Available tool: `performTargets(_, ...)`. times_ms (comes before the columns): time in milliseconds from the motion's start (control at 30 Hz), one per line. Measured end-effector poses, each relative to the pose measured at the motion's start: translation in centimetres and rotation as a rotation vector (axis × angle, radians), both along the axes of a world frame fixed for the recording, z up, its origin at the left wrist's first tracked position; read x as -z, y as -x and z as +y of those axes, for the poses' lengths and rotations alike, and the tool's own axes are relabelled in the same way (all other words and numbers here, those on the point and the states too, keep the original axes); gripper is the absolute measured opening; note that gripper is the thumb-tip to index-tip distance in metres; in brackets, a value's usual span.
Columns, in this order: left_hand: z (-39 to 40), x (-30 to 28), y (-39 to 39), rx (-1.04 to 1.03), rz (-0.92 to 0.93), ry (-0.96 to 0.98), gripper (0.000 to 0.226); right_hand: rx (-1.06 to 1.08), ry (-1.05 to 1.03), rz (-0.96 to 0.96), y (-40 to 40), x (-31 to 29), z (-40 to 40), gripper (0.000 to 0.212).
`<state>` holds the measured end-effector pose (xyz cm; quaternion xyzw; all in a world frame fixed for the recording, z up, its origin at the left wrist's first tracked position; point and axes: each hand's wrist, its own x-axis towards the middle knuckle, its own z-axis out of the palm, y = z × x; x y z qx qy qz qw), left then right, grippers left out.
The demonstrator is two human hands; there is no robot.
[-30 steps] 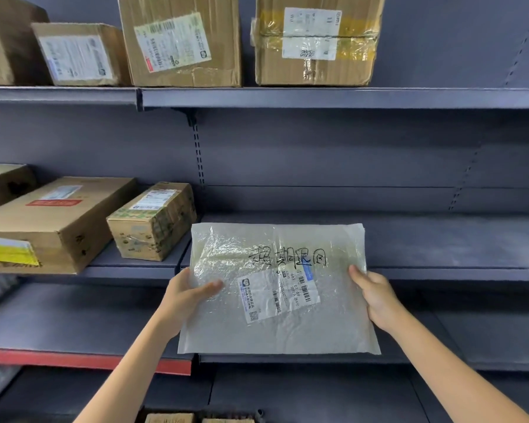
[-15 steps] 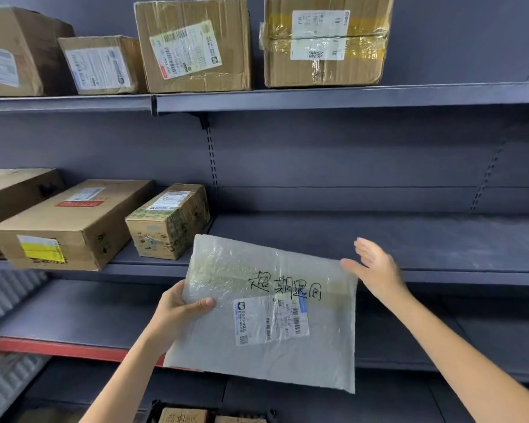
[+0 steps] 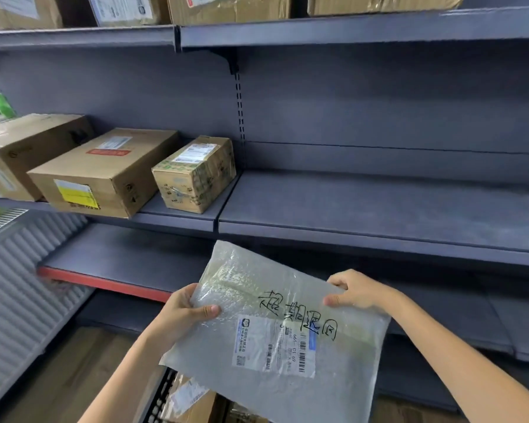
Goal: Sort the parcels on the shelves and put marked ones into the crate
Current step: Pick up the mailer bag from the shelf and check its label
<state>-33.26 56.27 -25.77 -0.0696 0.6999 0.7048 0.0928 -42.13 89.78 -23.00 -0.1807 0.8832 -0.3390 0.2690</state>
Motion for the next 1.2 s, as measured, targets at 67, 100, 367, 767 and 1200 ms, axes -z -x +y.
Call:
performTargets(67,-0.6,1.4,-1.1,-0.018,-0.049,0.001,0.054,0.010,0.040,-0.033,-0.7,1.6,-0.8,0.025)
performTargets(100,-1.1,2.2,-1.6,-0.023,-0.071,0.000,0.058,0.020,0.061,-0.049,-1.1,2.4,-1.3,0.023)
performTargets(367,-6.5,10.2,-6.1,-0.075,-0.219,-0.085,0.043,0.049,0.051,-0.173,-4.4,7.9,-6.7,0.058)
performTargets(767,-19.7,20.0,-11.2,-0.009,-0.402,-0.147,0.044,0.548,-0.048,-0.234,-11.8,19.2,-16.4,0.015)
performTargets(1200,-21.4,22.4,-9.7,-0.004,-0.459,-0.076,0.026,1.169,0.285,-0.259,-13.6,24.1,-19.7,0.042)
